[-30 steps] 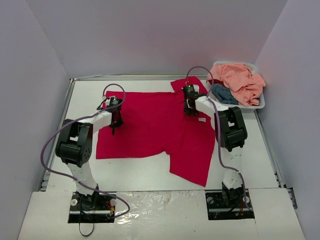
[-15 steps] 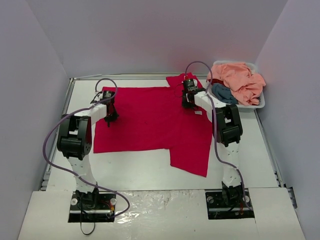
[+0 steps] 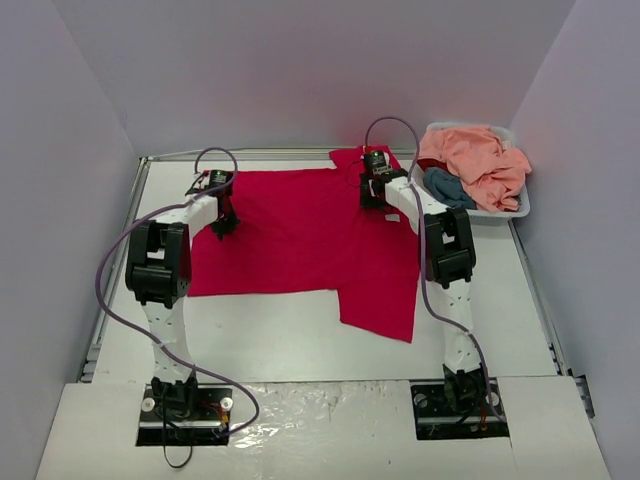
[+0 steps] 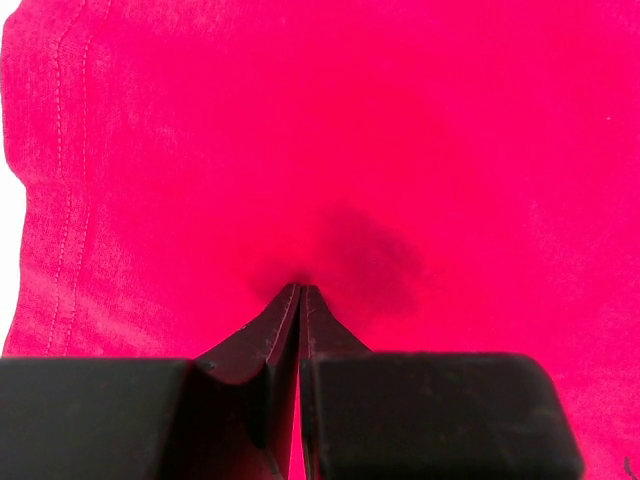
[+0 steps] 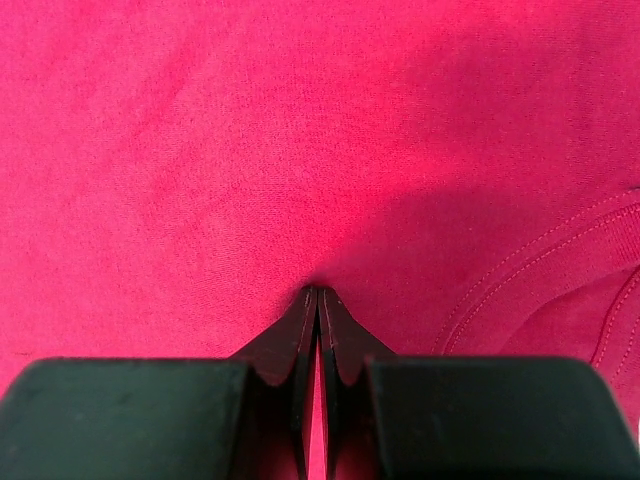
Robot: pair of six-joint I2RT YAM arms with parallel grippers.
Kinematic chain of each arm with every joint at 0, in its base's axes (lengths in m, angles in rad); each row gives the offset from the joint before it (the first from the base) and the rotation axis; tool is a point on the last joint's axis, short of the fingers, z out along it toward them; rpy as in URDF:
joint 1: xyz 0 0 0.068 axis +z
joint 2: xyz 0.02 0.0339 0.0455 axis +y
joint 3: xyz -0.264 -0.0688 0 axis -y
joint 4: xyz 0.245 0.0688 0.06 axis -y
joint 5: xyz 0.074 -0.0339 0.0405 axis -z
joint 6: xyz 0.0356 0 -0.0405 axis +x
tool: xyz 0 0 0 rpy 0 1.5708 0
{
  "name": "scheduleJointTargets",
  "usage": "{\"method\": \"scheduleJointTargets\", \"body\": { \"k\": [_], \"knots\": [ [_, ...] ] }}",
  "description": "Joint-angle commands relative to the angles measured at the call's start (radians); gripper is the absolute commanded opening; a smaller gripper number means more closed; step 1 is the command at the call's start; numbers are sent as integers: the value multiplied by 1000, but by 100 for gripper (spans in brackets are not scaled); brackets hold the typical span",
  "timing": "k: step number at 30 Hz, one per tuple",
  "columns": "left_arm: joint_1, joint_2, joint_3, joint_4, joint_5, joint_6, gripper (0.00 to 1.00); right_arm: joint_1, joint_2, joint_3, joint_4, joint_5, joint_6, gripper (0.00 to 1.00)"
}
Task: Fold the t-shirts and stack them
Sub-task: Flatten out the tshirt
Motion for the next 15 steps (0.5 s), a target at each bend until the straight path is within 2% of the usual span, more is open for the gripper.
{"method": "scheduleJointTargets", "body": {
  "k": [1,7,10,12,15],
  "knots": [
    [22,1,32,-53,-25,11,2,-9,39,25,-80,-35,-24,0],
    [22,-58,-4,-40,-39,7,4,-9,-13,14,-80,-42,-32,1],
    [20,-121,-28,-25,-30,5,15,-9,-62,-3,-80,-40,-29,10],
    [11,-178,-34,-31,-28,7,18,-10,-107,-15,-80,-52,-32,19],
    [-7,-279,-73,-30,-48,8,26,-10,-154,-57,-78,-60,-35,20]
  ]
}}
